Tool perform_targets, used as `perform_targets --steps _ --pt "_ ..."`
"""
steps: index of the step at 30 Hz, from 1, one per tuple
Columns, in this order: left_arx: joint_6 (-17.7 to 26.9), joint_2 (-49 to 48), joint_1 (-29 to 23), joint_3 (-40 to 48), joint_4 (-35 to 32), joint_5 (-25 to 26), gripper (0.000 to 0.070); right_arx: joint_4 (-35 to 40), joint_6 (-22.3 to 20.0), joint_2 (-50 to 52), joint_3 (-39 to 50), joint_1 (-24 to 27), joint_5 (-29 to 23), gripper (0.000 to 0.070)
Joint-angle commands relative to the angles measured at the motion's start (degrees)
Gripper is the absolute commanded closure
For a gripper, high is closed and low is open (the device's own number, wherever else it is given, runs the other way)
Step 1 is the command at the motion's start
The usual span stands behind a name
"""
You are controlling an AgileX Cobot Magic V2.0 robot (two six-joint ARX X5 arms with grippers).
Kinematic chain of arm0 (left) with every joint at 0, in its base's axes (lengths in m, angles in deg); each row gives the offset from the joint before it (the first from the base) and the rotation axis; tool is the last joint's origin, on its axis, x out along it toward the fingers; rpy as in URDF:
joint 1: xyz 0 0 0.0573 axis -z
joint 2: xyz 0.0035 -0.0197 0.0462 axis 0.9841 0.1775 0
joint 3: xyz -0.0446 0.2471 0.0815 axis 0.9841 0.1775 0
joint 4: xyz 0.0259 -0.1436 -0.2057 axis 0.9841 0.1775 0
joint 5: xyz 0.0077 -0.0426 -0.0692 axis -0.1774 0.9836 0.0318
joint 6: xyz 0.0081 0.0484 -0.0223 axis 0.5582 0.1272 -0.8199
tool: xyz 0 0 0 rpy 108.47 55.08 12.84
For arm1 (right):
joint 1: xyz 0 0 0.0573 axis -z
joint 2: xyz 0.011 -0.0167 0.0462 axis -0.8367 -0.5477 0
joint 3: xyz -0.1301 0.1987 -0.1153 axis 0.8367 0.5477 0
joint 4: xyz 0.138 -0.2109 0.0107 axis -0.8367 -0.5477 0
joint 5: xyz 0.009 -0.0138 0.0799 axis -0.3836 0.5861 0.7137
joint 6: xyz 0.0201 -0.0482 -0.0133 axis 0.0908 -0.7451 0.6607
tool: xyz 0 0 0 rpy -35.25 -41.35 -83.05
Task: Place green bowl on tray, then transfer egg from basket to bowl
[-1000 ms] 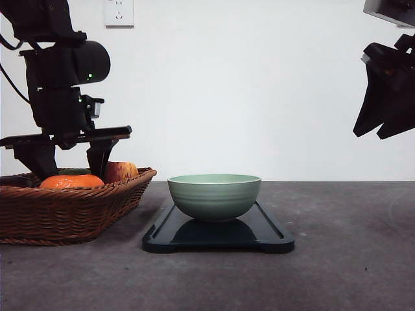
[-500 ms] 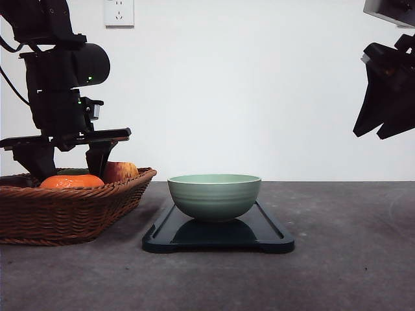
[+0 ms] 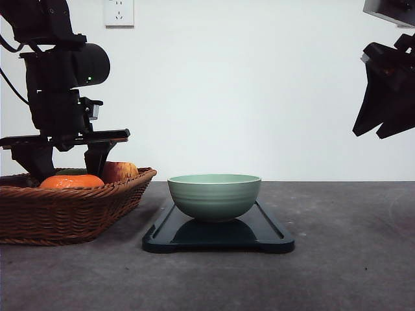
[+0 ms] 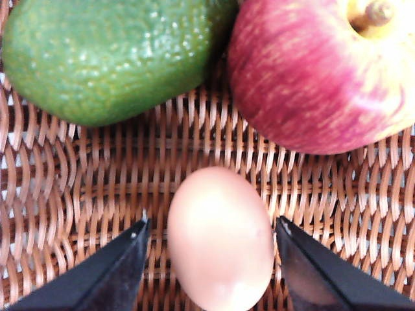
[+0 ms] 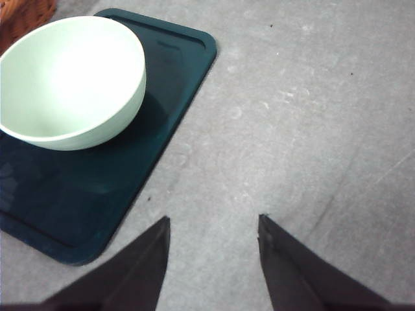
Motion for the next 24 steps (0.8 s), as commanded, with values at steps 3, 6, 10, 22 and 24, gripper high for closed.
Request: perform_targets --steps 3,6,10,22,24 --pt "0.4 1.1 0.1 -1.2 -0.1 -0.2 0.0320 0.6 -0.6 -0.5 -0.2 -0.1 0.2 0.0433" --pt "0.4 1.1 0.1 -1.2 -0.1 -0.3 0.0328 0.6 -0.6 -0.5 -0.2 -0.1 0.2 0.0433" --pt "0.4 1.1 0.1 -1.2 0.1 -0.2 0.0392 0.6 -0.6 -0.5 -0.2 -0.1 0.2 0.0433" --pt "0.6 1.1 0.2 -1.2 0.6 -0.2 0.0480 0.6 -0.6 -0.5 -0.2 -0.1 0.2 0.0434" --pt "0.8 1.1 0.2 -1.2 0.9 -0.2 0.0432 0.6 -0.6 -0.5 -0.2 -0.1 0.2 0.0433"
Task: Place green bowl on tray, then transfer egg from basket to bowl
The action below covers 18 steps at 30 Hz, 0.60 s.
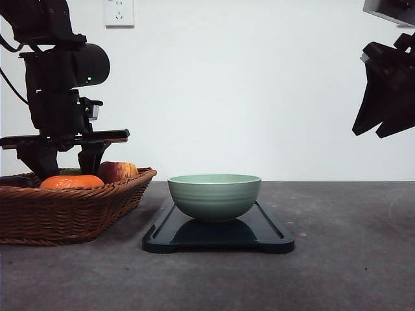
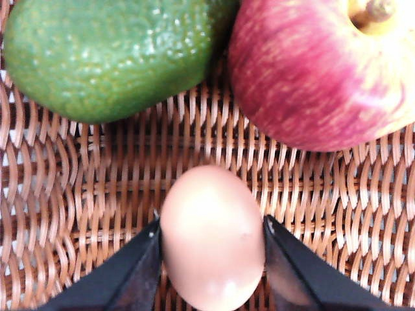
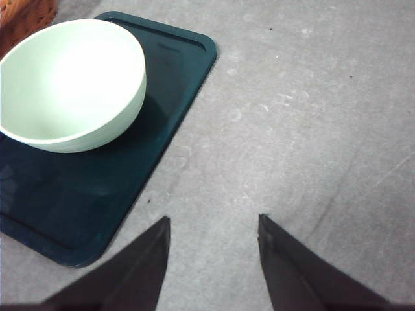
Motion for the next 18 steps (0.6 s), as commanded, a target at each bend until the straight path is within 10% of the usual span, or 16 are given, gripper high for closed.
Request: perform_targets --steps 1,18 --pt "0.5 1.0 0.2 -1.2 0.6 -0.2 0.0427 0.5 -0.6 -0.5 -0.2 -0.1 0.2 0.0433" --pt "2.6 -8.8 1.0 -1.2 0.4 1.1 0.0431 0.5 -0.6 -0.5 -0.2 -0.1 0.2 0.0433"
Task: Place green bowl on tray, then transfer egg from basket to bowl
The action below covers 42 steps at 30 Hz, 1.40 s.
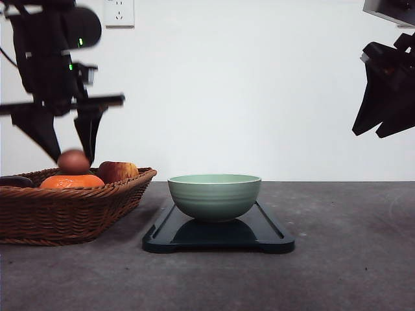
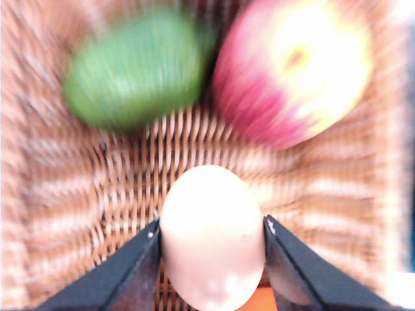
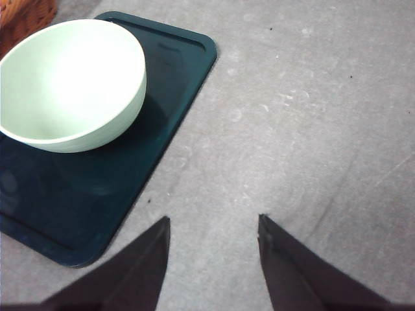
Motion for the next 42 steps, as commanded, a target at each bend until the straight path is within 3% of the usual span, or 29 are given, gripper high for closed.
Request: perform_targets --steps 1,8,17,26,42 --pt "0.7 -0.6 1.1 -1.2 -0.8 1.2 0.0431 0.5 -0.6 -0.5 -0.2 -0.1 0.2 0.0433" --pt "0.4 -3.2 7.1 -1.2 -6.8 6.4 0.0432 0.5 -0.6 -0.5 -0.2 -0.1 0.2 0.0433" --pt "-1.5 -3.1 15.5 -1.2 -14.9 6.7 0.0431 0.4 -0.6 -0.5 -0.2 -0.1 0.2 0.0433" --pt "-1.7 0.3 18.2 -1.2 -20.0 6.1 0.0431 0.3 -0.6 -0.5 -0.2 -0.1 0.2 0.0434" --pt "0.7 11.0 21.4 -1.3 -26.0 0.0 0.0431 0.0 -0.7 -0.5 -0.2 -0.1 0.2 0.0433"
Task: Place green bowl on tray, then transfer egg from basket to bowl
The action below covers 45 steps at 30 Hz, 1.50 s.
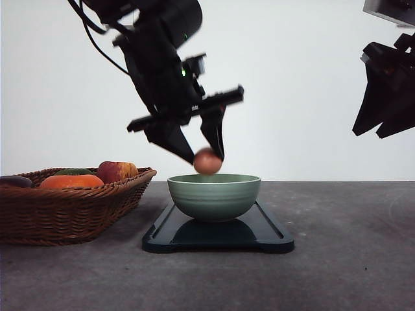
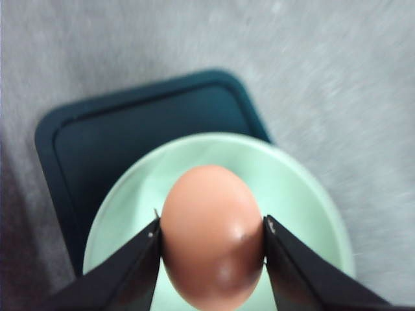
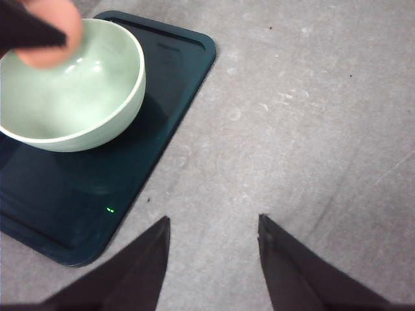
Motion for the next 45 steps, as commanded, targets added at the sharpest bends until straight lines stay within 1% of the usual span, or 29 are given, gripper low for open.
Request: perform_targets --steps 1,5,12,24,26,29,30,34,42,45 --pt "1.9 1.8 1.0 -1.3 -1.1 -1.1 0.0431 0.2 -0.6 -0.5 -0.2 -0.1 0.2 0.0433" --pt "3.5 3.1 1.8 -1.3 -2.5 -2.2 0.0431 0.2 -0.6 -0.5 -0.2 -0.1 0.2 0.0433" --pt "3.8 5.2 2.9 -1.3 -3.3 -3.6 0.0430 0.2 -0.6 -0.5 -0.2 -0.1 0.2 0.0433" --pt "3.9 8.2 3.2 -1.3 -3.4 -3.7 0.0427 0.2 -0.6 -0.5 -0.2 -0.1 0.2 0.0433" --pt "3.9 8.3 3.4 -1.3 -3.4 -3.7 0.0405 0.2 -0.6 -0.5 -0.2 -0.1 0.2 0.0433" --pt "3.9 8.3 3.8 -1.4 -3.3 -3.7 0.0316 0.2 -0.6 -0.5 -0.2 -0.1 0.2 0.0433" --pt "3.9 8.3 3.8 -1.5 -3.0 -3.7 0.0299 0.2 -0.6 -0.5 -0.2 -0.1 0.2 0.0433" --pt "3.9 8.2 3.8 -4.6 2.8 -3.7 0.0298 0.2 -0.6 -0.5 -0.2 -0.1 0.2 0.0433" --pt "4.6 8.0 3.0 -18.2 20.6 -3.7 0.0298 0.2 -0.6 -0.5 -0.2 -0.2 0.2 0.0433" --pt "6.7 5.4 2.8 -19.6 22.2 -3.7 0.0299 0.2 -0.6 -0.5 -0.2 -0.2 0.2 0.0433"
